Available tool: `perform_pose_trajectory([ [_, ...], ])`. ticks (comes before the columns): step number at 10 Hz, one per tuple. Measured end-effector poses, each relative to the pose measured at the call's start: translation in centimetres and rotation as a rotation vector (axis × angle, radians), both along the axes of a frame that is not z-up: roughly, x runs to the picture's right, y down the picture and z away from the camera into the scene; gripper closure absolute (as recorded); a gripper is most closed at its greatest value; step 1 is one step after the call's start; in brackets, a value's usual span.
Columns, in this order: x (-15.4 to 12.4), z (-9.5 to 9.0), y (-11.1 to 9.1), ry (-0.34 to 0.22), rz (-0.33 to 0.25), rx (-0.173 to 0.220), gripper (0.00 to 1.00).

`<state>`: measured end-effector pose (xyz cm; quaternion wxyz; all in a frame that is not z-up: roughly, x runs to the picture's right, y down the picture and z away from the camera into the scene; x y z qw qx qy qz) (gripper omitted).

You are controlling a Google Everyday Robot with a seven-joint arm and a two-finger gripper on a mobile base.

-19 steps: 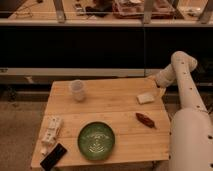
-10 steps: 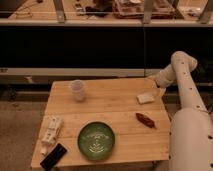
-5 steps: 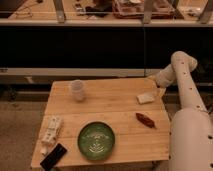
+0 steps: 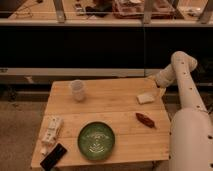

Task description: Drag the ceramic bowl in a circle

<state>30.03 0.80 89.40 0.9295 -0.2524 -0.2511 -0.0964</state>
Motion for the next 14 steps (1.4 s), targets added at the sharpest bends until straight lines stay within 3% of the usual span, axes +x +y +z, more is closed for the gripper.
perform_pose_trajectory([
  [3, -0.6, -0.1, -0.2, -0.013, -0.086, 0.046, 0.20],
  [5, -2.0, -0.7, 0.1, -0.050, -0.193, 0.103, 0.20],
  [6, -3.9, -1.8, 0.9, -0.101, -0.293, 0.157, 0.20],
  [7, -5.3, -2.9, 1.8, -0.141, -0.356, 0.193, 0.20],
  [9, -9.4, -7.3, 6.3, -0.279, -0.526, 0.274, 0.20],
  [11, -12.8, -11.2, 10.9, -0.399, -0.657, 0.325, 0.20],
  [12, -14.9, -13.7, 14.2, -0.476, -0.751, 0.355, 0.20],
  [14, -17.1, -17.1, 18.9, -0.568, -0.876, 0.392, 0.20],
])
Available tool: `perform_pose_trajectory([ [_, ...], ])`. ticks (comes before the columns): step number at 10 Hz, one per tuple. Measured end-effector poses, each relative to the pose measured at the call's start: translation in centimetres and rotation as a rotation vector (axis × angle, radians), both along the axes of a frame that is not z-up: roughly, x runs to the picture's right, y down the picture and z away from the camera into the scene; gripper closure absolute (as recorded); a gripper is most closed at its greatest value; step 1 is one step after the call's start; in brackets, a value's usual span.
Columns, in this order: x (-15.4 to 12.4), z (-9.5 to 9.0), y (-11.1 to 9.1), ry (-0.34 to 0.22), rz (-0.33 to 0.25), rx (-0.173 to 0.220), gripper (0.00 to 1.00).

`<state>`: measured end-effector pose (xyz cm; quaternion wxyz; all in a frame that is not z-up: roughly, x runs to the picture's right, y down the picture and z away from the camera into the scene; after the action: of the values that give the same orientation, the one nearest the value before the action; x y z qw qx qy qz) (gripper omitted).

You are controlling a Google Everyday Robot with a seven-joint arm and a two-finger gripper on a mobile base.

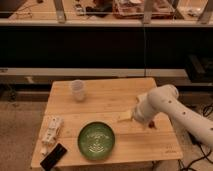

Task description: Drag the ceramic bowl in a circle

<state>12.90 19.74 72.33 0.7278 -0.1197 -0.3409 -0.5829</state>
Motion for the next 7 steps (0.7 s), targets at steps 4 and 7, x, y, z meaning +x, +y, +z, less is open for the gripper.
perform_pose_trajectory([
  [4, -2.3, -3.2, 4.4, -0.085, -0.136, 0.038, 0.20],
  [7, -9.2, -3.8, 0.8, -0.234, -0.161, 0.107, 0.20],
])
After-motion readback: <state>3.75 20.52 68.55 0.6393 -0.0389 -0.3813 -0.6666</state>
